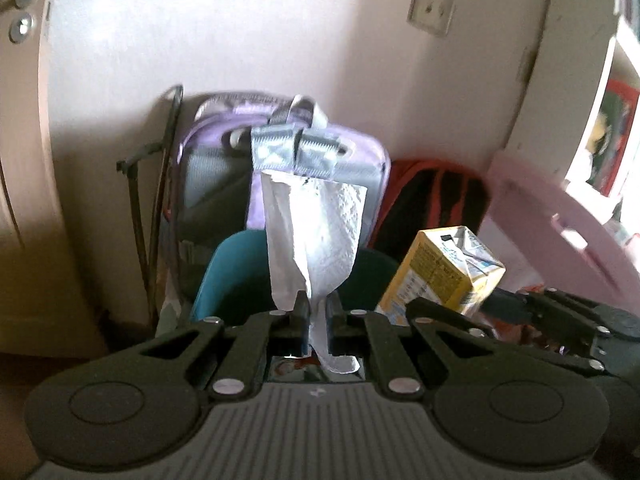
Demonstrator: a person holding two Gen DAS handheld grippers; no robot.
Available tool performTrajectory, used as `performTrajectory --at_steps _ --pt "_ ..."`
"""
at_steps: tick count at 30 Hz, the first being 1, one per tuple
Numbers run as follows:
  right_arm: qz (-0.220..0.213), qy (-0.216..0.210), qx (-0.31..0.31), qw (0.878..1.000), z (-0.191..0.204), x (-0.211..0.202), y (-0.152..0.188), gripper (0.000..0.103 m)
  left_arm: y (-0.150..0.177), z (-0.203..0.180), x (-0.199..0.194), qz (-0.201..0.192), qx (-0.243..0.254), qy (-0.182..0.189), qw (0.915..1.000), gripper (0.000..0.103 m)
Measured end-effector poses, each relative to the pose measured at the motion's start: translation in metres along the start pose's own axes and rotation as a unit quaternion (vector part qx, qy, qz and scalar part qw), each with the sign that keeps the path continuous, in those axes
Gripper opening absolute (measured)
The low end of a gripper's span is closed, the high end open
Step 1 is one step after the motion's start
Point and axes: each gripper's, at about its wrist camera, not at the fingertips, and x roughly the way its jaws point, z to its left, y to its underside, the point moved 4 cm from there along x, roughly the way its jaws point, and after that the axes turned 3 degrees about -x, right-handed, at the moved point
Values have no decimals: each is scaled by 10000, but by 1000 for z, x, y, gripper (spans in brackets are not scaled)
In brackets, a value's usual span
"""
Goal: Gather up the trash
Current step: 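Open the right tool over the wastebasket while the left tool releases the tissue into it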
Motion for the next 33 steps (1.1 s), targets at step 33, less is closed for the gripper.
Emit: performTrajectory --at_steps 33 --pt "1134 -73 -293 9931 -3 55 60 53 47 13 91 997 125 -316 9944 37"
